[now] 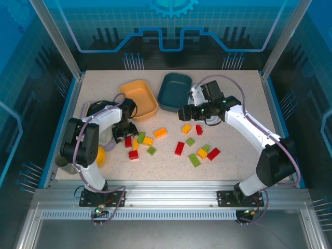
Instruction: Sort the legos into containers by color
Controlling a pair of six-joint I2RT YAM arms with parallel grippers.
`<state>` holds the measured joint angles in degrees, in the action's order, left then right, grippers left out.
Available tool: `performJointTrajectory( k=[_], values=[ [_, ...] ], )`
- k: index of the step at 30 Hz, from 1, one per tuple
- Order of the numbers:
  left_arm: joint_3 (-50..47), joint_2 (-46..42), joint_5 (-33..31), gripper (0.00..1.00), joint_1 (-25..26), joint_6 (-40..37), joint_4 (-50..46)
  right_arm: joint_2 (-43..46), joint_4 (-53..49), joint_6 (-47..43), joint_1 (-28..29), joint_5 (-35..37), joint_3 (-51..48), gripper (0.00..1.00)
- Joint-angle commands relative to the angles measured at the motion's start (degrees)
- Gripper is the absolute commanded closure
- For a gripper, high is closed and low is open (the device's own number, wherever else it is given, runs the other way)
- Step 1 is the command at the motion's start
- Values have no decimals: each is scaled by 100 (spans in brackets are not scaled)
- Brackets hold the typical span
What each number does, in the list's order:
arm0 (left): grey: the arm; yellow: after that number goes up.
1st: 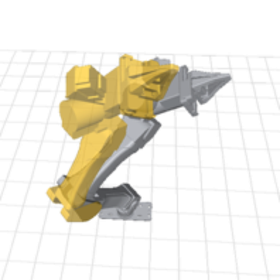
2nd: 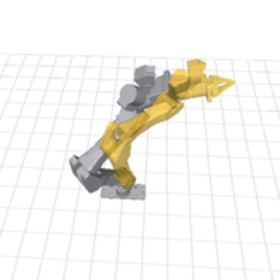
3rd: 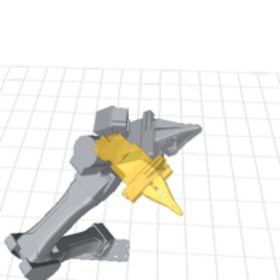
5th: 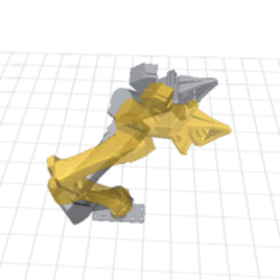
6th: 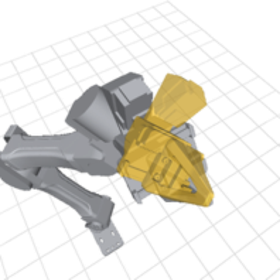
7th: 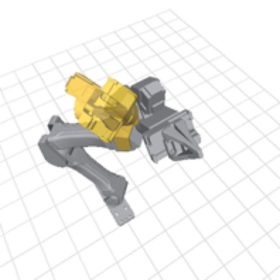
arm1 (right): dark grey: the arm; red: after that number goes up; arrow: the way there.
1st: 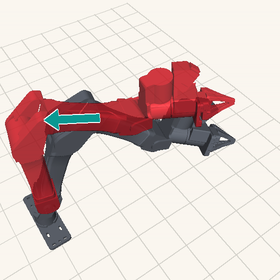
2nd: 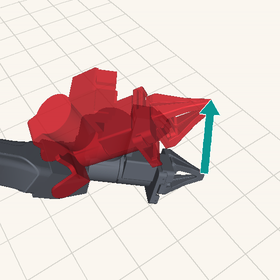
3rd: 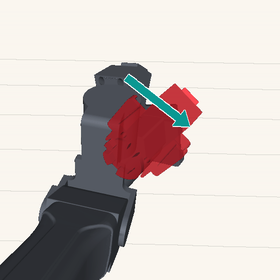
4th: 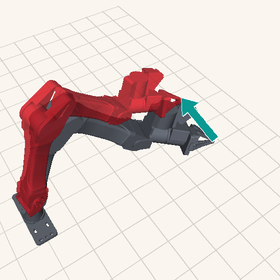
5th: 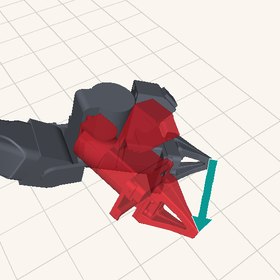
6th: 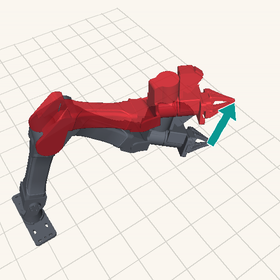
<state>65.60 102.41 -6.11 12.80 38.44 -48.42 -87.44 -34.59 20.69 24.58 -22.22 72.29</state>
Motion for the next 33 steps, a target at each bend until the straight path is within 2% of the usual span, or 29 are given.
performJointTrajectory(
  k=[1, 4, 8, 12, 16, 20, 26, 33],
  values=[
    [204, 237, 125, 39, -58, -235, 49, 258, 76, -13, 95, -327, -160, 36],
    [106, 332, 26, 48, -65, -248, 32, 271, 81, 57, 123, -300, -238, 37],
    [-95, 305, -43, 54, -58, -249, 149, 219, 114, 142, 144, -252, -199, 38],
    [-66, 35, -191, 71, -22, -205, 131, 114, 119, 178, 201, -145, -45, 39],
    [561, -599, -581, 74, 118, -123, -275, 170, 211, 290, 211, 17, 17, 39],
    [1543, -703, -694, 75, 114, -65, -464, 254, 780, 660, 189, 7, -105, 36],
    [3284, 616, -678, 74, -73, -82, -503, 218, 1785, 1060, 185, 92, -360, 35],
    [5457, 2571, -497, 72, -334, 6, -913, 256, 1001, 711, 204, 866, -284, 35]
  ],
)
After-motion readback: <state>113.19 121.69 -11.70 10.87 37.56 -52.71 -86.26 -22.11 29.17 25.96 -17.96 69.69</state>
